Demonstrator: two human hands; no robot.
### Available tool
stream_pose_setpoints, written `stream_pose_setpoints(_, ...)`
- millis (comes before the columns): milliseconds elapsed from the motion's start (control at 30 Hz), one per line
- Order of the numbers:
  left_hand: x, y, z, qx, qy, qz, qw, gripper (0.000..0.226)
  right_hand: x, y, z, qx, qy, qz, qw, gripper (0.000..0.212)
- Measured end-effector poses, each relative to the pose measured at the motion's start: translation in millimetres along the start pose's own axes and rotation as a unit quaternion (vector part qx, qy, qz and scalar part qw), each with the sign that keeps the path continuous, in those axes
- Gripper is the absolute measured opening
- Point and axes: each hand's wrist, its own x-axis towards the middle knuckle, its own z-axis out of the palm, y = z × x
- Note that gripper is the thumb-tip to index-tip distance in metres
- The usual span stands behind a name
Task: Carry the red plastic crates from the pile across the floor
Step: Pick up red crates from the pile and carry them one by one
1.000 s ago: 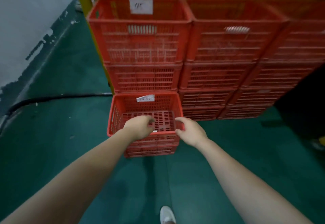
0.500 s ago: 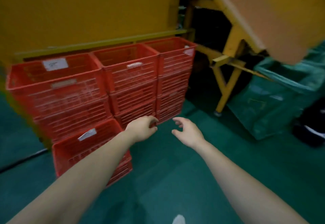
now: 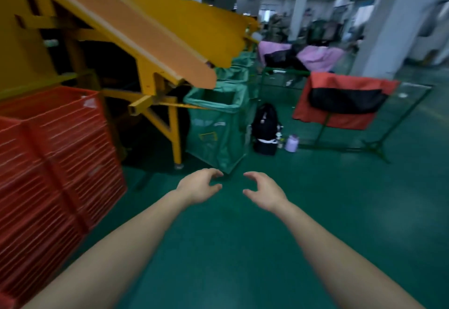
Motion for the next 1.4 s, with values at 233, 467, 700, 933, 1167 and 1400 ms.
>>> stream_pose_setpoints(233, 98.8, 160.4, 64.7, 0.022, -0.039, 0.108, 0.993, 0.046, -19.2, 158.0, -113.7, -0.025, 0.070, 0.084, 0.994, 0.056)
stream_pose_setpoints(467, 171.5, 314.3, 128.3, 0.043, -0.079, 0.226, 0.970, 0.046, -61.3, 289.6, -202.9, -0.041, 0.129, 0.180, 0.974, 0.056)
stream_pose_setpoints(700, 243.3, 441.6, 185.6, 0.048, -0.120, 0.332, 0.934, 0.045, -96.4, 398.1, -266.3, -0.048, 0.183, 0.291, 0.938, 0.056)
stream_pose_setpoints(933, 348.6, 555.8, 247.3, 0.061, -0.151, 0.430, 0.888, 0.044, -74.3, 501.1, -325.6, -0.042, 0.239, 0.376, 0.894, 0.057)
stream_pose_setpoints(1167, 473.5, 652.7, 274.8, 0.064, -0.168, 0.492, 0.852, 0.045, -9.1, 582.9, -393.4, -0.040, 0.287, 0.432, 0.854, 0.059)
stream_pose_setpoints(1400, 579.7, 717.0, 303.8, 0.071, -0.183, 0.519, 0.832, 0.045, 55.1, 661.2, -438.1, -0.037, 0.301, 0.463, 0.833, 0.063)
